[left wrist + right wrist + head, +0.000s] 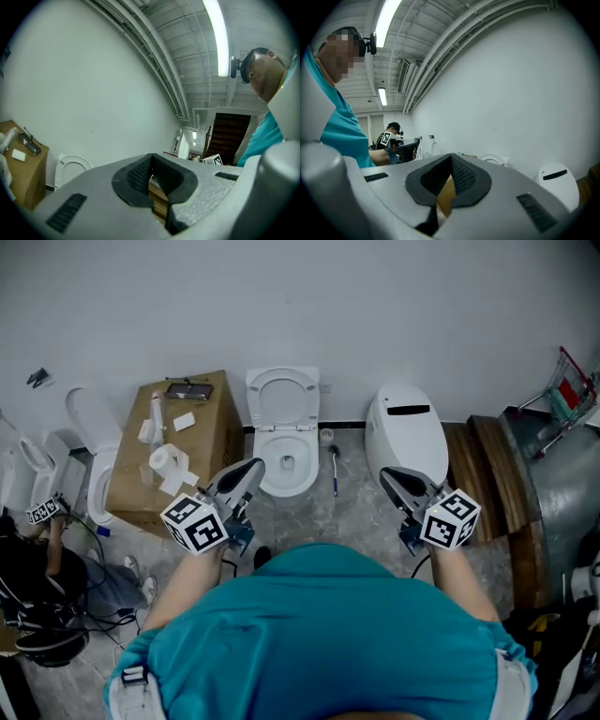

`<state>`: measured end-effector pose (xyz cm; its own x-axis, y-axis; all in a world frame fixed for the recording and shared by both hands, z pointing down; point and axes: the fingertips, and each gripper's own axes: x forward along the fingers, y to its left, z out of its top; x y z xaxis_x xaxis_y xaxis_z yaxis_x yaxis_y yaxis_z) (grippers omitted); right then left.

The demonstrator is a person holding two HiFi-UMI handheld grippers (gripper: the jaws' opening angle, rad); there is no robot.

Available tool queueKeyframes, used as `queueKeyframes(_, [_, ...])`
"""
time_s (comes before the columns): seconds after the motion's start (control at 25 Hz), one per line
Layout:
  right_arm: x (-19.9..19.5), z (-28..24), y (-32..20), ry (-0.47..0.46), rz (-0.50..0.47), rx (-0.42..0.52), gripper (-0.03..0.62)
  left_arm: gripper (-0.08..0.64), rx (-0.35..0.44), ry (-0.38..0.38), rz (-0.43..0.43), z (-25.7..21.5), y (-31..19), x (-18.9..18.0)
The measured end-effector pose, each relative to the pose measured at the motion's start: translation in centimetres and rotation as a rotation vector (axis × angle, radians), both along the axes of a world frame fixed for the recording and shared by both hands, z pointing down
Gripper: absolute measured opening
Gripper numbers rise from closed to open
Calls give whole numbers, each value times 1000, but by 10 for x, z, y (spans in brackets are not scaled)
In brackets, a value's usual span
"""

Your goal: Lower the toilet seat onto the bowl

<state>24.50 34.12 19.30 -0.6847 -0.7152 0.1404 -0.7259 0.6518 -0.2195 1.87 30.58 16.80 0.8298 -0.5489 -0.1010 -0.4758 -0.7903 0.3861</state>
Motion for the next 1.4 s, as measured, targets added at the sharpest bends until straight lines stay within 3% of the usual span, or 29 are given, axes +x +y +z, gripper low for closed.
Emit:
queueKeyframes(0.16, [-58,-7,-75,9,14,10,-2,5,2,12,23,-2,-75,-56])
queueKeyframes(0.32, [-90,-20,-101,-1,25,38,-2,5,24,-4,50,-15,-100,-82])
queueKeyframes(0.52, [-161,-26,-178,2,17,45,-2,5,36,-23,43,-20,-179,-151])
queueKeyframes(0.68, [-177,-17,-217,10,-5,11,-2,5,10,-16,17,-14,-217,-169])
queueKeyframes(0.92, [-152,-2,-281,-17,-45,-6,-2,5,-32,-26,-23,6,-264,-144])
queueKeyframes(1.24, [-78,21,-361,11,-210,-9,-2,5,-47,-41,-151,15,-326,-55])
queueKeyframes(1.4, [-53,44,-401,54,-241,-22,-2,5,-79,-80,-180,31,-351,-24])
